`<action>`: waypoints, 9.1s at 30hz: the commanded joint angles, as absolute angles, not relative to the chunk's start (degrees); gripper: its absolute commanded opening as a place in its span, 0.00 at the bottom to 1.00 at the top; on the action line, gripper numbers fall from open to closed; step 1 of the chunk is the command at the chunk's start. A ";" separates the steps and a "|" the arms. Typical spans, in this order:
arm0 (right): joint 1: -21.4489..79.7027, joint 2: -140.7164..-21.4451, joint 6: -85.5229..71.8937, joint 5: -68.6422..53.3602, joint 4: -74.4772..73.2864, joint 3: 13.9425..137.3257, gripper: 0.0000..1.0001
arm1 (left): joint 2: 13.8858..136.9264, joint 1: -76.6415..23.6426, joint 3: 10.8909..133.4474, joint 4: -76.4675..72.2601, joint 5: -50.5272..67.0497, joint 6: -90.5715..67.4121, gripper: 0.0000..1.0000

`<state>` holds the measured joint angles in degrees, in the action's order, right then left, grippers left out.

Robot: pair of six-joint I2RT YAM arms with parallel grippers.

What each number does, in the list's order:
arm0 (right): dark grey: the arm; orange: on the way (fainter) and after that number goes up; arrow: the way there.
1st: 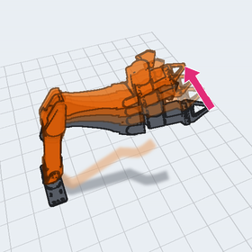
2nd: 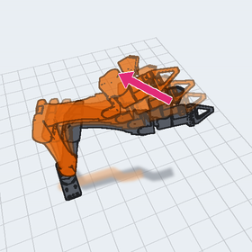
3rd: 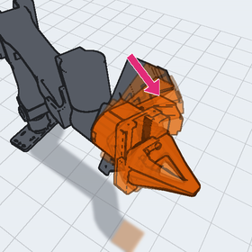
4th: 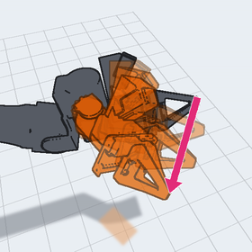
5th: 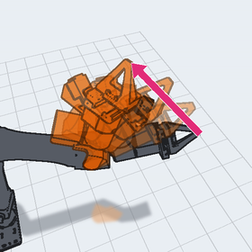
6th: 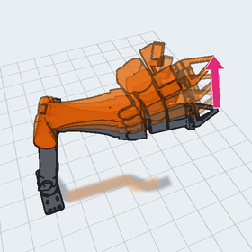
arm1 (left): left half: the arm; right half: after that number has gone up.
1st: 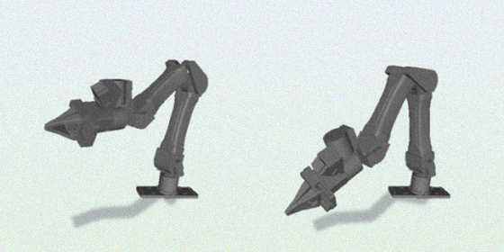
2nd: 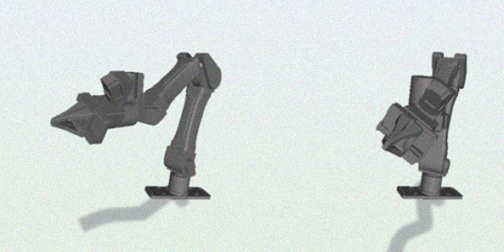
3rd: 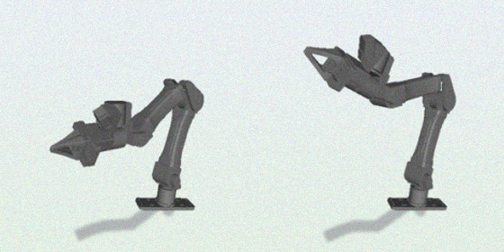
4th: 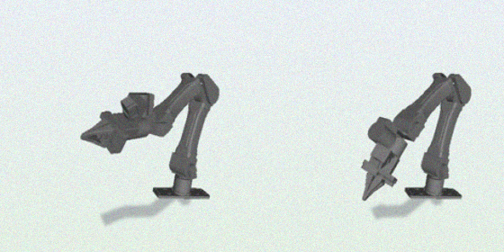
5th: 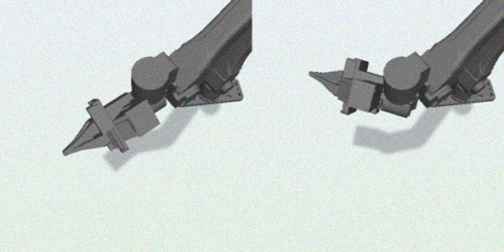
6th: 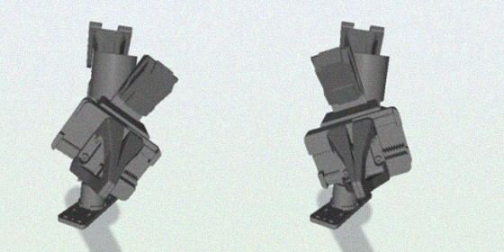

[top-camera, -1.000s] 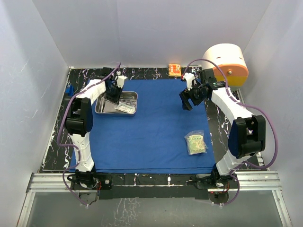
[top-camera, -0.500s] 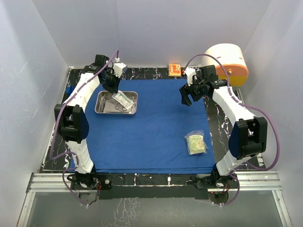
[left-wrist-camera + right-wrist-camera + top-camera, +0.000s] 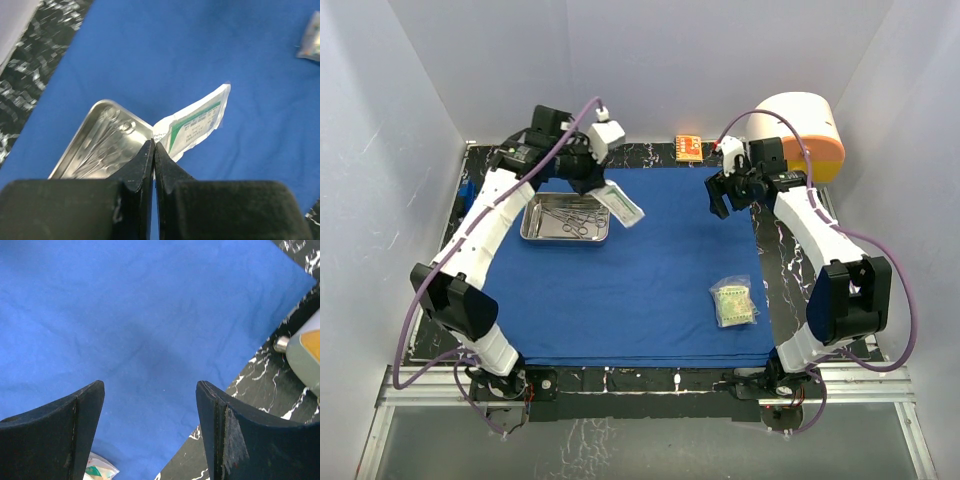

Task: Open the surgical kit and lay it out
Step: Place the medical item in the surgical kit, then pick up the medical item from the container, then place the medical item in the surgical kit.

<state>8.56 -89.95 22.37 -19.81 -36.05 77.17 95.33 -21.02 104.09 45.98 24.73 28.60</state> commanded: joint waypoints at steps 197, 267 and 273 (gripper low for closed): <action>23.04 -99.40 -25.23 -39.74 -3.00 81.64 0.38 | 94.43 -23.09 72.04 2.11 41.41 -12.84 0.00; 24.58 -104.01 -22.96 -37.92 -6.90 80.58 0.22 | 95.71 -23.63 72.95 3.43 38.87 -10.15 0.00; 24.57 -104.23 -23.44 -37.25 -7.22 81.24 0.11 | 95.66 -23.73 72.61 3.41 38.96 -9.78 0.00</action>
<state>24.34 -104.44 -23.68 -38.46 -8.32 80.03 96.16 -23.29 71.35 3.53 38.26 -10.79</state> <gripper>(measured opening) 0.146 0.048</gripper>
